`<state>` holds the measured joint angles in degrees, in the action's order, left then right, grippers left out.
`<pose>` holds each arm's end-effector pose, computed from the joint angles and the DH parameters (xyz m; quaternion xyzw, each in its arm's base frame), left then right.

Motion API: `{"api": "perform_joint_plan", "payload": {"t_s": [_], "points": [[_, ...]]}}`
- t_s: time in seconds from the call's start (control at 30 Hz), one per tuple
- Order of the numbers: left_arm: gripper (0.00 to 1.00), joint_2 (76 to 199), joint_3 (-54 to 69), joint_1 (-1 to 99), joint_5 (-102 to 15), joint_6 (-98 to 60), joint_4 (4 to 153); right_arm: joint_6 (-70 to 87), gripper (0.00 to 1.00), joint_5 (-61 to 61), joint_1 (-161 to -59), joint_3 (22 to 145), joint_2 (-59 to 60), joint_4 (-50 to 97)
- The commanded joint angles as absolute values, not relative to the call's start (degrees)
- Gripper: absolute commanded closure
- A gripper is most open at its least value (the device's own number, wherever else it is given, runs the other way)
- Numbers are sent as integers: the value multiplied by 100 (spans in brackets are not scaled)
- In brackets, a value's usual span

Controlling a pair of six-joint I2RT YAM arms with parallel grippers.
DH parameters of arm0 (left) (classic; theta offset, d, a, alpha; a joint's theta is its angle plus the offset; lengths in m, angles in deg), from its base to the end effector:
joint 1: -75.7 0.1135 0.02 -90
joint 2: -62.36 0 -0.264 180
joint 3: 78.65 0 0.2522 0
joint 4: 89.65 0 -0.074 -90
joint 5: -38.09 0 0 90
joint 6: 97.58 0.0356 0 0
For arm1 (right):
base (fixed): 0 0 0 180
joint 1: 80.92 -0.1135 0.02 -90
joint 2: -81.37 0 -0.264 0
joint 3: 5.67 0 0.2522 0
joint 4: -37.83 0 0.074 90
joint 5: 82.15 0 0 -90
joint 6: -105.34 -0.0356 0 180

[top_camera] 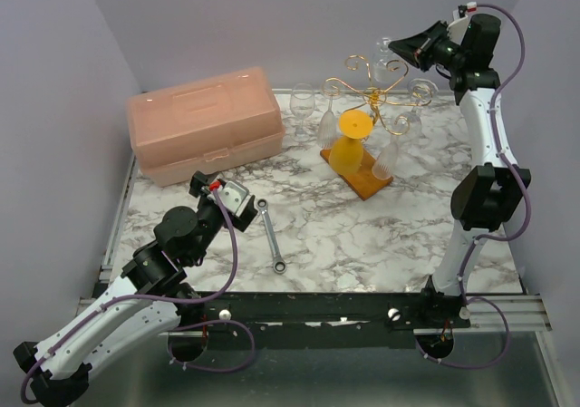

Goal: Place the wine glass upside down on the wine glass rack
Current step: Turn the wine glass upside down at the wine rack.

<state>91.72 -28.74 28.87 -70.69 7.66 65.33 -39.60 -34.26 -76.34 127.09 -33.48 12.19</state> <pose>0.0997 -0.0895 0.3231 0.2785 0.6777 -0.0671 0.6772 0.4708 -0.0138 0.4171 0.1437 0.7275 0.5061 0.4405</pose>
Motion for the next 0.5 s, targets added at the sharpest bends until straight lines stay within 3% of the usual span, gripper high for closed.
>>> {"api": "perform_joint_plan", "payload": {"t_s": [0.0, 0.47], "points": [[1, 9180, -2929, 2932, -6957, 806, 6654, -3644, 100, -3867, -7637, 13284, -3311, 1223], [1, 9235, -2937, 2949, -6964, 807, 6655, -3372, 100, -4045, -7627, 13571, -3550, 908]]}}
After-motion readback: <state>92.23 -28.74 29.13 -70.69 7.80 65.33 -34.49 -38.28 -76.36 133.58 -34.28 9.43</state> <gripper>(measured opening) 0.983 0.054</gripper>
